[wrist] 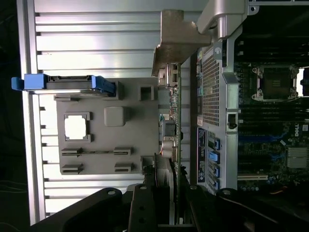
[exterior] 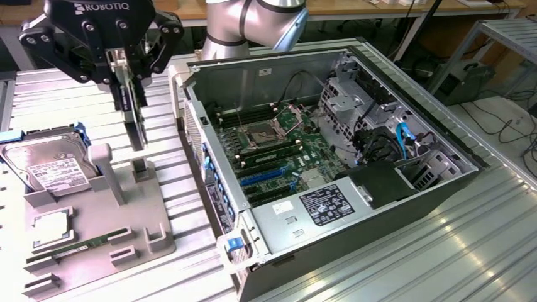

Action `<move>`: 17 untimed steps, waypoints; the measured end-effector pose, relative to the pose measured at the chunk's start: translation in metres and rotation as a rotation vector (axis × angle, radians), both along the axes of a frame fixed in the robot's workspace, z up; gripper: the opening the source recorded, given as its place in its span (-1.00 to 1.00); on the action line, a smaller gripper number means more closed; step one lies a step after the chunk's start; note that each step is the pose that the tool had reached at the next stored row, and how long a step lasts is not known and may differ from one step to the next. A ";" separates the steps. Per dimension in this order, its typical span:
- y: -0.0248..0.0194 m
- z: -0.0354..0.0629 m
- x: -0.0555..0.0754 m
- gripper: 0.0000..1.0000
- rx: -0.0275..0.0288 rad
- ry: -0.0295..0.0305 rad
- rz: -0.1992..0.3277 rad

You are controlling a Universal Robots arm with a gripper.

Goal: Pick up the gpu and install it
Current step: 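Pick up the gpu and move the gpu toward the slot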

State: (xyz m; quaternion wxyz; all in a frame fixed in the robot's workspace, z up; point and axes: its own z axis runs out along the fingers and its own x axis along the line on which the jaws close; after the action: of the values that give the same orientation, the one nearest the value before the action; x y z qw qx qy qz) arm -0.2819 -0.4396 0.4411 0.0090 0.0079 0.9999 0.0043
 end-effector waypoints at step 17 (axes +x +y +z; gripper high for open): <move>0.0000 -0.0001 0.044 -0.44 -0.0003 0.0011 0.000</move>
State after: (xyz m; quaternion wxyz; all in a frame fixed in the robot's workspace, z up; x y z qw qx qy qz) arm -0.2376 -0.4396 0.4410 0.0085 0.0079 0.9999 0.0042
